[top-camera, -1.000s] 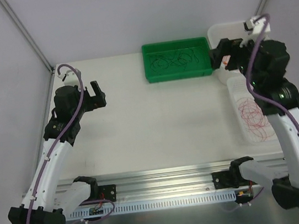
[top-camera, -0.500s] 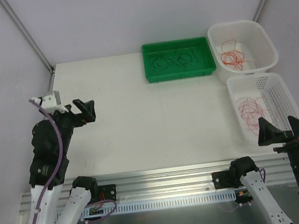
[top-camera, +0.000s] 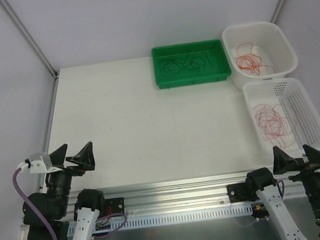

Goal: Untangle the cables

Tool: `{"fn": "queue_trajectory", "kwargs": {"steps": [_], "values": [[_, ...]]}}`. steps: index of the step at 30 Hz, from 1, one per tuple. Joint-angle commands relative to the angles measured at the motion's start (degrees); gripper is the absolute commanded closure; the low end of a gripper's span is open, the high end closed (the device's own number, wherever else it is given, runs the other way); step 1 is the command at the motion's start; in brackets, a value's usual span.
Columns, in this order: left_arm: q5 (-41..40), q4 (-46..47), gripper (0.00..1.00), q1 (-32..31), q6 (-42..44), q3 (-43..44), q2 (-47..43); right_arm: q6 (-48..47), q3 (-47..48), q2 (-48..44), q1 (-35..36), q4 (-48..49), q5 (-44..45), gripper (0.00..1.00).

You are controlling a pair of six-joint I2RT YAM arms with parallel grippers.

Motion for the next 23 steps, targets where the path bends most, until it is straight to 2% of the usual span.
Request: {"fn": "queue_trajectory", "kwargs": {"steps": [1, 9, 23], "values": [[1.5, -2.3, 0.01, 0.4, 1.1, -0.6, -8.3, -1.1, 0.5, -11.0, -0.1, -3.1, 2.8, 0.0], [1.1, -7.4, 0.01, 0.5, -0.3, -1.5, -9.7, -1.2, -0.6, -11.0, -0.1, -6.5, 2.6, 0.0], [-2.6, -7.4, 0.01, 0.4, -3.6, -5.3, -9.6, -1.3, -0.1, -11.1, -0.1, -8.0, 2.0, 0.01]]}}
